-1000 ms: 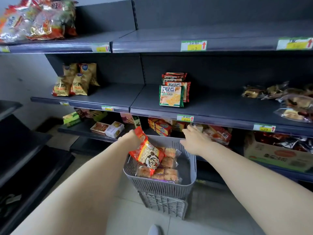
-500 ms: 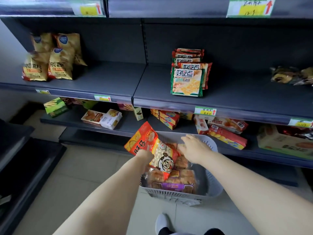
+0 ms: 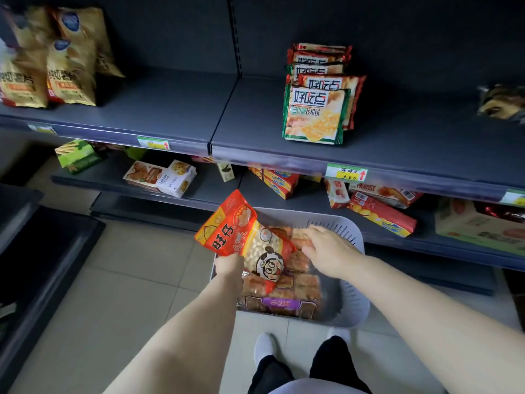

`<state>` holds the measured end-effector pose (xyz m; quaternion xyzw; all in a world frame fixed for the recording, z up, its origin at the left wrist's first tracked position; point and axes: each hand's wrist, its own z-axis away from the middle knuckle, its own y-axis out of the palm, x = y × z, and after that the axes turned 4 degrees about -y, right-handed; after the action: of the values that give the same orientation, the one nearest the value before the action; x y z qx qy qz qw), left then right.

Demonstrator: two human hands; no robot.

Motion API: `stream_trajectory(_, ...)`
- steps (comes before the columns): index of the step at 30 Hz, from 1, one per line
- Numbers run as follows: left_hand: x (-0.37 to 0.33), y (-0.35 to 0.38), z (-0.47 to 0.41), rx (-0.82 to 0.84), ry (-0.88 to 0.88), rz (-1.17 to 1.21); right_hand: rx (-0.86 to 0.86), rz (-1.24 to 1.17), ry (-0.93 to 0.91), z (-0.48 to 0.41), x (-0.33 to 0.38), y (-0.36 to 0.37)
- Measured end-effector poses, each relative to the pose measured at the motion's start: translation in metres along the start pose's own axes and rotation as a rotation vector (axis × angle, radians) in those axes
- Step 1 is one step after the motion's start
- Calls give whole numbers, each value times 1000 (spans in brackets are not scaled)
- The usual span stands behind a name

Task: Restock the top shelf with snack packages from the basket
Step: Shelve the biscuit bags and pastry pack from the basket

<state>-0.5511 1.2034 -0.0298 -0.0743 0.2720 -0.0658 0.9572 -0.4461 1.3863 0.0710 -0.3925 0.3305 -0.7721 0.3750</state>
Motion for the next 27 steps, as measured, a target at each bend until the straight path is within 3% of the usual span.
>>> stream_trajectory(4,0,6,6,-14,0,67,11,-14,-22,3,-9,-5)
stream_trajectory(10,-2,21,19,-48,140,125,52,-17,13,2,-24,-8)
stream_trajectory(18,-26,31,44,243,235,33,75,-125,119,6,-22,-5)
stream_trajectory(23,-42,16,49,397,199,-51,25,-159,176,16,-17,-6)
stream_trajectory(27,-50,12,59,488,187,-103,-28,-357,217,23,-13,1)
